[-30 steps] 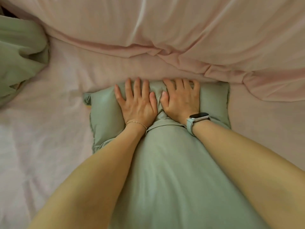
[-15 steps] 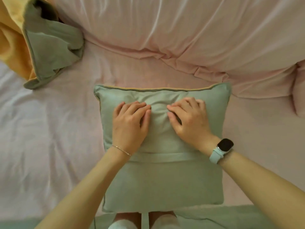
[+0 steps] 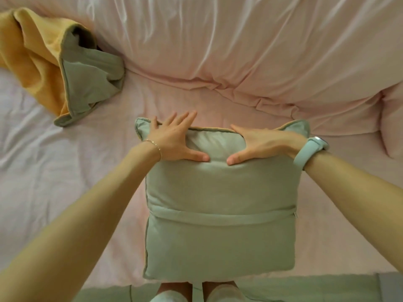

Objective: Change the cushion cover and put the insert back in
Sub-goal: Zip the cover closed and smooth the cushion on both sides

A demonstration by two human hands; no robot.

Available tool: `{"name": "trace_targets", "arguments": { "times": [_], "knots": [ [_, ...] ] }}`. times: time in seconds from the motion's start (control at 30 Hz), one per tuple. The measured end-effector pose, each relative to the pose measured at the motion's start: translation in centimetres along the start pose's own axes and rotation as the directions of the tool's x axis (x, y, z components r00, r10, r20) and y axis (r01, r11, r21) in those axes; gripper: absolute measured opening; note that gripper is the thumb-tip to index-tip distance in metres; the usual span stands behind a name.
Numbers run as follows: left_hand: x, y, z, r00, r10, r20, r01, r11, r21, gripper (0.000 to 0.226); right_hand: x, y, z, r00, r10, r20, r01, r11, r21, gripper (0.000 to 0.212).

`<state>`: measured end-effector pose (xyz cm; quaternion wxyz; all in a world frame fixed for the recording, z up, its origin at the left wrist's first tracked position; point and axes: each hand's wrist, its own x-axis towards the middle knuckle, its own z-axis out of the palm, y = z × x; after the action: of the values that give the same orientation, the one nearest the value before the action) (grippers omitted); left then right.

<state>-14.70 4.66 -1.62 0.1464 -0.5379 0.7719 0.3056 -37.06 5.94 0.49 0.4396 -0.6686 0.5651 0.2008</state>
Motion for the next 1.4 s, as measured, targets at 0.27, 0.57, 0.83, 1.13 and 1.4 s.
{"name": "trace_targets", "arguments": {
  "times": [0.27,0.57,0.83,1.13,1.4],
  "knots": [
    [-0.6,1.9,4.3,0.923,-0.08,-0.375,0.08,0.997,-0.017,0.033,1.2,-1.1,5.9,0.768,-0.118,-0.63,0.019,0.987,-0.161,0.046],
    [-2.0,0.6,4.0,0.755,-0.066,-0.653,-0.065,0.982,-0.175,0.055,-0.5,0.4,1.5,0.836,-0.084,-0.542,0.137,0.989,0.058,0.051],
    [-3.3,1.9,-1.4,0.995,0.031,-0.1,-0.05,0.978,-0.201,0.099,-2.7,7.7,1.7,0.749,0.388,-0.538,-0.108,0.871,0.479,0.072],
    [2.7,12.4,-1.6,0.906,0.204,0.37,-0.112,0.96,-0.256,0.102,-6.1,7.0,4.8,0.682,0.444,-0.581,0.404,0.434,0.806,0.109],
    [2.4,12.4,-1.4,0.907,0.159,0.39,0.024,0.905,-0.425,0.074,-6.7,7.8,7.5,0.906,0.208,-0.368,0.315,0.251,0.916,0.091]
  ]
}}
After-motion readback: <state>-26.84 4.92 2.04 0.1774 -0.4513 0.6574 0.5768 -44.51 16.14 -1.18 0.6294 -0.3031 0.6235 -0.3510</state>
